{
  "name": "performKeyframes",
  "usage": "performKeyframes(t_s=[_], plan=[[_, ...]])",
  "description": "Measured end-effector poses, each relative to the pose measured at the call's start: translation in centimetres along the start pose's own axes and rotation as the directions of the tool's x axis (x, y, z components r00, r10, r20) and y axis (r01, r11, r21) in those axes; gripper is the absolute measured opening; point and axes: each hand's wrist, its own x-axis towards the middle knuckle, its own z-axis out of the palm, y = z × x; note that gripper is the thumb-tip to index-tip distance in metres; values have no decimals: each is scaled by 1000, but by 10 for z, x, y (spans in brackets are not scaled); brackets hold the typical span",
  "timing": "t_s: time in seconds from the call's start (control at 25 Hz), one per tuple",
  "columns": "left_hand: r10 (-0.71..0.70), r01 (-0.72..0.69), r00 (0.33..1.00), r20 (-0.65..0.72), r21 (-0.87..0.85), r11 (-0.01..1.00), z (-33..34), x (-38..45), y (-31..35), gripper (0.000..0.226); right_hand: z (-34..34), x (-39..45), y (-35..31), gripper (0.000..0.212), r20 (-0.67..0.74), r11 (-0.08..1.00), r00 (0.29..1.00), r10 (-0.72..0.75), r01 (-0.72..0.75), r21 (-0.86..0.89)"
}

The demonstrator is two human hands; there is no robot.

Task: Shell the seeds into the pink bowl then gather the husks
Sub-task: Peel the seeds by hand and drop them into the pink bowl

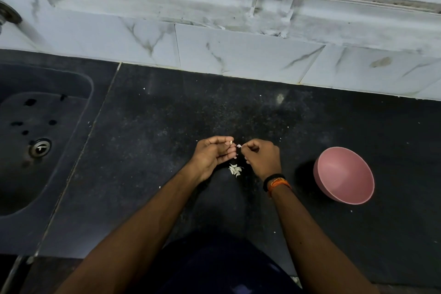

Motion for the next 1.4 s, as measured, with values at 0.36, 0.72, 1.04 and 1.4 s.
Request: performKeyframes(t_s=[0.36,0.72,1.04,1.4], plan=[[-12,12,1000,-6,28,1000,-9,1,-3,24,2,2,1,8,63,988,998,27,-17,-154],[41,-40,999,-3,158,987,-7,3,-5,14,-3,4,-4,23,88,987,996,-20,34,-158],[140,-134,990,-7,244,960,1,3,0,22,0,8,-2,34,117,1000,993,6,-4,-22],[204,-200,979,13,259,945,1,3,-1,28,-5,2,-6,34,130,978,990,53,-78,195]])
